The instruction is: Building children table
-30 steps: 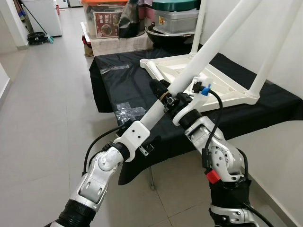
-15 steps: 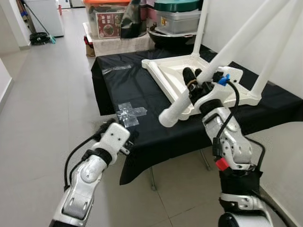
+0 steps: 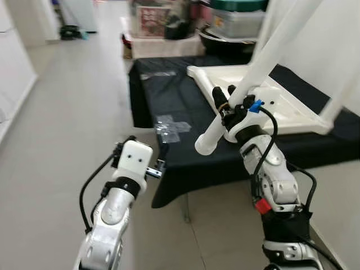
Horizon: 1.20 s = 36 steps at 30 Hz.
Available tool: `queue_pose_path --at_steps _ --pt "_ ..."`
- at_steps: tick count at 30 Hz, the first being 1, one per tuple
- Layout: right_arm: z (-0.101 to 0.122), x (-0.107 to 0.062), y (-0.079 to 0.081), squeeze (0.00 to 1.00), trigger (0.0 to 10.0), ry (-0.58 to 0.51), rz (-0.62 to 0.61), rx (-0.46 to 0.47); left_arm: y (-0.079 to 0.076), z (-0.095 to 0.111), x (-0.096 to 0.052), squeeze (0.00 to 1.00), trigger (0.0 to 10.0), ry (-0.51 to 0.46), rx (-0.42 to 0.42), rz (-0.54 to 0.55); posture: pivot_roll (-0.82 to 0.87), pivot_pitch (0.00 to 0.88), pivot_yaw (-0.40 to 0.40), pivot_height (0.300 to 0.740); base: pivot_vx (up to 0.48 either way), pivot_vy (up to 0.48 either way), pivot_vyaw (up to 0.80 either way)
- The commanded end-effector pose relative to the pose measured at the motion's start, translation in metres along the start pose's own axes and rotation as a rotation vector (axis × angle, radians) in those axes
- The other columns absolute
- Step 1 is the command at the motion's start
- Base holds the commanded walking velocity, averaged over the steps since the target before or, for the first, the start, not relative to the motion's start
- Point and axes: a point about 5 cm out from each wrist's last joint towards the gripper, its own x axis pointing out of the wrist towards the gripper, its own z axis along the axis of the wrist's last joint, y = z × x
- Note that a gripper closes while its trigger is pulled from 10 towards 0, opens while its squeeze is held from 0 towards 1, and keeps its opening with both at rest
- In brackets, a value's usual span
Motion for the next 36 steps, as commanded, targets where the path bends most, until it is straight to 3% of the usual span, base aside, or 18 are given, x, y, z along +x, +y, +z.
queue_pose_path --at_steps 1,10,21,28,36 --pt "0.005 0.001 0.006 0.0 10.0 -0.029 0.016 -0.007 0.002 0.002 -0.002 0.0 10.0 -0.006 -0.002 0.019 0.08 0.008 -0.042 0.74 0.337 0.0 0.0" --pt "0.001 0.0 0.008 0.0 10.0 -0.007 0.035 -0.001 0.018 0.005 0.004 0.0 10.0 -0.012 0.012 0.073 0.08 0.002 -0.046 0.74 0.425 0.0 0.0" --pt "-0.001 0.0 0.01 0.0 10.0 -0.008 0.05 0.0 0.02 0.001 0.002 0.0 10.0 0.005 0.042 0.071 0.07 0.0 -0.046 0.74 0.436 0.0 0.0" --pt "0.0 0.0 0.009 0.0 10.0 -0.011 0.054 0.001 0.02 -0.001 0.002 0.0 10.0 0.012 0.053 0.065 0.07 0.0 -0.043 0.74 0.334 -0.327 0.0" --pt "0.001 0.001 0.01 0.0 10.0 -0.014 0.062 0.005 0.019 0.0 0.006 0.0 10.0 0.005 0.068 0.073 0.07 0.0 -0.043 0.74 0.0 -0.48 0.0"
